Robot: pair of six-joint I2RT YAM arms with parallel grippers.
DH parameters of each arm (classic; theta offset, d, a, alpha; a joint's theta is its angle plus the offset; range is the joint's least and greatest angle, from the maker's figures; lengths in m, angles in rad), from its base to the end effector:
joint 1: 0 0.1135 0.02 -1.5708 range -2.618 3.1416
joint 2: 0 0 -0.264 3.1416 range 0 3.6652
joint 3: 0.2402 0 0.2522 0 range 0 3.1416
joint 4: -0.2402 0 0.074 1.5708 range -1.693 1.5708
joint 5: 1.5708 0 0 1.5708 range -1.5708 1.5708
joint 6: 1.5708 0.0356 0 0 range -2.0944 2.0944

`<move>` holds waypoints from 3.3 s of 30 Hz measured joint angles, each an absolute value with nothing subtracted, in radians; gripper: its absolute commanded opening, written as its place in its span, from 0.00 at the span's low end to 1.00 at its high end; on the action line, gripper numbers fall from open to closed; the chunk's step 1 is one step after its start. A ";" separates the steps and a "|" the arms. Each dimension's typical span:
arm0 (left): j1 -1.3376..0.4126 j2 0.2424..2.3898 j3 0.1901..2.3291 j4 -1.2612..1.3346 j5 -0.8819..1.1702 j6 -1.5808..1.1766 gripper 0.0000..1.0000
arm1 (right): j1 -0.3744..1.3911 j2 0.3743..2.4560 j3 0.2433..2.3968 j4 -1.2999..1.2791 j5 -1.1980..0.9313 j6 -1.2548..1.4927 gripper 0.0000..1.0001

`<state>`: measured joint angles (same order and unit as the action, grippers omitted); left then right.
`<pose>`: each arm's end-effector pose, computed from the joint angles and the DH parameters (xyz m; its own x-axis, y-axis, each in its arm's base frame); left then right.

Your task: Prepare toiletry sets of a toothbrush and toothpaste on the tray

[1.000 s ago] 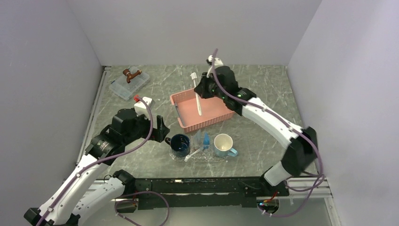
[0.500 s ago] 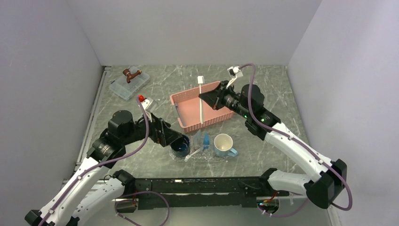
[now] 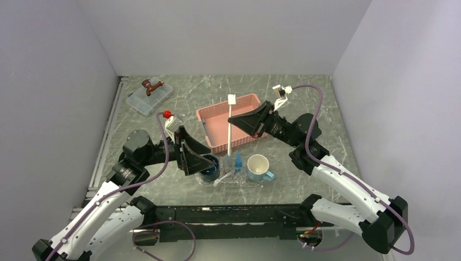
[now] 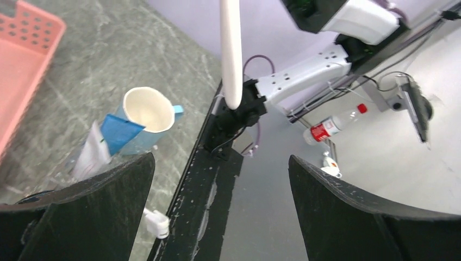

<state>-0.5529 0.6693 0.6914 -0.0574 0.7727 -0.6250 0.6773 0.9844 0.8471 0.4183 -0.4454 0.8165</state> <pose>0.1197 -0.1031 0.3392 -0.5917 -0.1271 -0.7960 0.7688 0.2079 -0.6047 0.1671 0.1540 0.3887 -0.4992 0.4425 -0.7450 -0.7656 0.1773 0.6184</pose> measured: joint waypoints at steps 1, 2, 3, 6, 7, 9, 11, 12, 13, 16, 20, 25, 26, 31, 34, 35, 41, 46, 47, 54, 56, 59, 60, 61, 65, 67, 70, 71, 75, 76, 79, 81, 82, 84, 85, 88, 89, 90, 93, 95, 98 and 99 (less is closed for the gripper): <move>-0.553 0.669 0.687 -0.035 0.789 -0.641 0.99 | 0.682 0.986 0.836 0.446 -0.457 0.841 0.00; -0.553 0.669 0.682 -0.002 0.808 -0.663 0.99 | 0.688 0.987 0.825 0.473 -0.465 0.863 0.00; -0.553 0.669 0.677 0.024 0.824 -0.681 0.99 | 0.696 0.989 0.819 0.494 -0.474 0.879 0.00; -0.553 0.672 0.662 0.117 0.872 -0.749 0.97 | 0.736 1.000 0.817 0.550 -0.480 0.913 0.00; -0.553 0.672 0.657 0.143 0.883 -0.767 0.96 | 0.755 1.004 0.817 0.563 -0.479 0.917 0.00; -0.553 0.672 0.649 0.187 0.903 -0.802 0.93 | 0.793 1.010 0.818 0.579 -0.474 0.916 0.00; -0.553 0.672 0.643 0.224 0.916 -0.832 0.89 | 0.834 1.022 0.822 0.590 -0.461 0.909 0.00; -0.553 0.671 0.641 0.239 0.921 -0.844 0.87 | 0.855 1.031 0.826 0.594 -0.452 0.904 0.00; -0.553 0.670 0.641 0.253 0.925 -0.859 0.87 | 0.867 1.038 0.830 0.595 -0.447 0.900 0.00; -0.553 0.663 0.641 0.280 0.929 -0.884 0.83 | 0.900 1.060 0.840 0.608 -0.418 0.886 0.00; -0.553 0.643 0.640 0.296 0.931 -0.904 0.74 | 0.933 1.086 0.854 0.625 -0.371 0.869 0.00; -0.553 0.638 0.641 0.313 0.939 -0.915 0.60 | 0.951 1.109 0.867 0.656 -0.326 0.857 0.00; -0.553 0.638 0.641 0.316 0.941 -0.917 0.56 | 0.953 1.112 0.868 0.661 -0.319 0.856 0.00; -0.553 0.636 0.640 0.318 0.946 -0.922 0.39 | 0.963 1.120 0.872 0.675 -0.296 0.849 0.00; -0.553 0.633 0.640 0.316 0.945 -0.921 0.27 | 0.971 1.120 0.882 0.676 -0.295 0.842 0.00; -0.553 0.632 0.640 0.316 0.945 -0.920 0.23 | 0.974 1.120 0.884 0.679 -0.296 0.841 0.00; -0.549 0.629 0.640 0.315 0.946 -0.921 0.00 | 0.981 1.120 0.886 0.691 -0.295 0.833 0.00; -0.549 0.620 0.640 0.289 0.944 -0.903 0.00 | 0.983 1.120 0.888 0.679 -0.296 0.815 0.23; -0.548 0.616 0.640 0.274 0.942 -0.897 0.00 | 0.984 1.119 0.891 0.665 -0.297 0.808 0.29; -0.549 0.596 0.656 0.130 0.942 -0.806 0.00 | 0.981 1.069 0.906 0.476 -0.289 0.704 0.49; -0.549 0.593 0.663 0.090 0.941 -0.780 0.00 | 0.981 1.046 0.919 0.398 -0.292 0.665 0.50; -0.549 0.593 0.671 0.035 0.939 -0.745 0.00 | 0.981 1.015 0.956 0.272 -0.296 0.603 0.53; -0.549 0.593 0.675 0.009 0.938 -0.732 0.00 | 0.981 1.008 0.966 0.246 -0.297 0.587 0.54; -0.549 0.593 0.680 -0.017 0.938 -0.717 0.00 | 0.981 0.998 0.984 0.194 -0.297 0.562 0.55; -0.549 0.593 0.709 -0.123 0.938 -0.651 0.00 | 0.981 0.965 1.039 0.023 -0.296 0.480 0.58; -0.549 0.592 0.723 -0.173 0.941 -0.616 0.00 | 0.981 0.950 1.063 -0.063 -0.294 0.440 0.59; -0.549 0.592 0.738 -0.249 0.947 -0.566 0.00 | 0.981 0.937 1.102 -0.184 -0.293 0.387 0.61; -0.549 0.592 0.742 -0.271 0.949 -0.553 0.00 | 0.981 0.936 1.116 -0.216 -0.293 0.372 0.61; -0.549 0.592 0.756 -0.384 0.960 -0.482 0.00 | 0.981 0.937 1.207 -0.363 -0.293 0.313 0.64; -0.549 0.592 0.759 -0.408 0.965 -0.465 0.00 | 0.981 0.937 1.229 -0.391 -0.292 0.302 0.65; -0.549 0.593 0.770 -0.469 0.981 -0.422 0.00 | 0.981 0.937 1.287 -0.465 -0.292 0.274 0.68; -0.549 0.593 0.775 -0.501 0.994 -0.397 0.00 | 0.979 0.944 1.325 -0.513 -0.293 0.261 0.68; -0.549 0.593 0.777 -0.515 1.000 -0.383 0.00 | 0.977 0.955 1.347 -0.539 -0.295 0.255 0.68; -0.549 0.597 0.781 -0.543 1.016 -0.361 0.00 | 0.971 0.988 1.400 -0.588 -0.303 0.246 0.69; -0.549 0.599 0.782 -0.552 1.025 -0.353 0.00 | 0.969 1.004 1.420 -0.603 -0.310 0.242 0.69; -0.549 0.605 0.783 -0.590 1.048 -0.319 0.00 | 0.958 1.055 1.461 -0.650 -0.342 0.229 0.69; -0.549 0.606 0.783 -0.602 1.054 -0.309 0.00 | 0.955 1.065 1.465 -0.661 -0.353 0.226 0.70; -0.549 0.606 0.783 -0.616 1.060 -0.301 0.00 | 0.949 1.077 1.472 -0.680 -0.371 0.223 0.70; -0.549 0.600 0.780 -0.622 1.085 -0.299 0.00 | 0.930 1.108 1.491 -0.725 -0.427 0.212 0.70; -0.549 0.586 0.769 -0.610 1.102 -0.305 0.00 | 0.921 1.124 1.509 -0.745 -0.461 0.208 0.70; -0.555 0.562 0.755 -0.607 1.118 -0.312 0.00 | 0.911 1.147 1.538 -0.767 -0.521 0.200 0.71; -0.559 0.558 0.753 -0.605 1.122 -0.313 0.00 | 0.910 1.153 1.545 -0.770 -0.542 0.198 0.71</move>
<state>-0.5594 0.5583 0.7532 -0.6052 1.1221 -0.3126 0.9100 1.1526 1.5452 -0.7696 -0.5423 0.1982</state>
